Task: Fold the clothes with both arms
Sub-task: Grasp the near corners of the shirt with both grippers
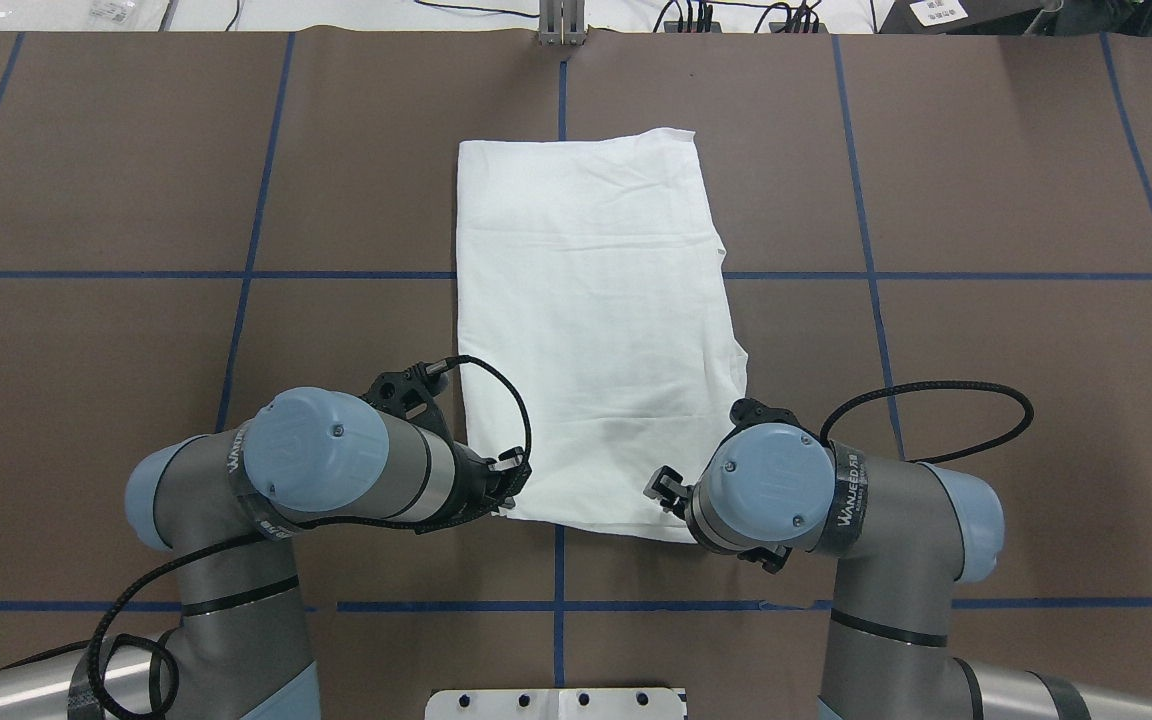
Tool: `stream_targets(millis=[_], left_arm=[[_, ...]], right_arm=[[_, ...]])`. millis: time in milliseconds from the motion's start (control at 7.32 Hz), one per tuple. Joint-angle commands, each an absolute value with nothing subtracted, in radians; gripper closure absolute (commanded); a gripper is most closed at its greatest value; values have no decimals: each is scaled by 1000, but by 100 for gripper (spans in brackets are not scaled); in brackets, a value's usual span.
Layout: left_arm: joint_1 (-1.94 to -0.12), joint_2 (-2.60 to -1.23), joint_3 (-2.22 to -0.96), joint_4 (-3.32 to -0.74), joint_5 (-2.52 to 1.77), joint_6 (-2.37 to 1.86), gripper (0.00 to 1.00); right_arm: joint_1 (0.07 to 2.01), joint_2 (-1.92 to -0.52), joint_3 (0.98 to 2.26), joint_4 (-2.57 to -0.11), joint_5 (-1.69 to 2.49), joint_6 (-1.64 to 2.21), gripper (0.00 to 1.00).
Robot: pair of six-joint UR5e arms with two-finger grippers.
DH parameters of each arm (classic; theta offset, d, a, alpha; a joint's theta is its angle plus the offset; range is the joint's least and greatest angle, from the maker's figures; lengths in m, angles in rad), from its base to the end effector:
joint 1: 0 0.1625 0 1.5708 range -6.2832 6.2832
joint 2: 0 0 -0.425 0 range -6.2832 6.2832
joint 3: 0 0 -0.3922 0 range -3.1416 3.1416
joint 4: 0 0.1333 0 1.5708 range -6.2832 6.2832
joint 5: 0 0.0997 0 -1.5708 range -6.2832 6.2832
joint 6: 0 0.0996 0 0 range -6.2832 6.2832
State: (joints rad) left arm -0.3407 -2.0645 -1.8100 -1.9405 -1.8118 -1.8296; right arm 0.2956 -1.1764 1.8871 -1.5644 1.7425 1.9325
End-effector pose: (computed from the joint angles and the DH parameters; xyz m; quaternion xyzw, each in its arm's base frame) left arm 0.5517 -0.3118 0.2290 -0.0810 0.5238 -0.1895 0.8266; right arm -0.5403 -0.2861 0.3075 -0.0918 -0.3468 0.2726 0.8927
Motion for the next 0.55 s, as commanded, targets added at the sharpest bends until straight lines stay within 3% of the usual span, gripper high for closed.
stream_targets(millis=[0, 410], left_arm=[[-341, -2065, -1810, -1940, -1812, -1829, 100], [-341, -2065, -1809, -1942, -1812, -1829, 100]], right_arm=[[295, -1173, 1868, -1562, 1741, 1931, 0], [298, -1172, 1861, -1560, 1726, 1928, 1]])
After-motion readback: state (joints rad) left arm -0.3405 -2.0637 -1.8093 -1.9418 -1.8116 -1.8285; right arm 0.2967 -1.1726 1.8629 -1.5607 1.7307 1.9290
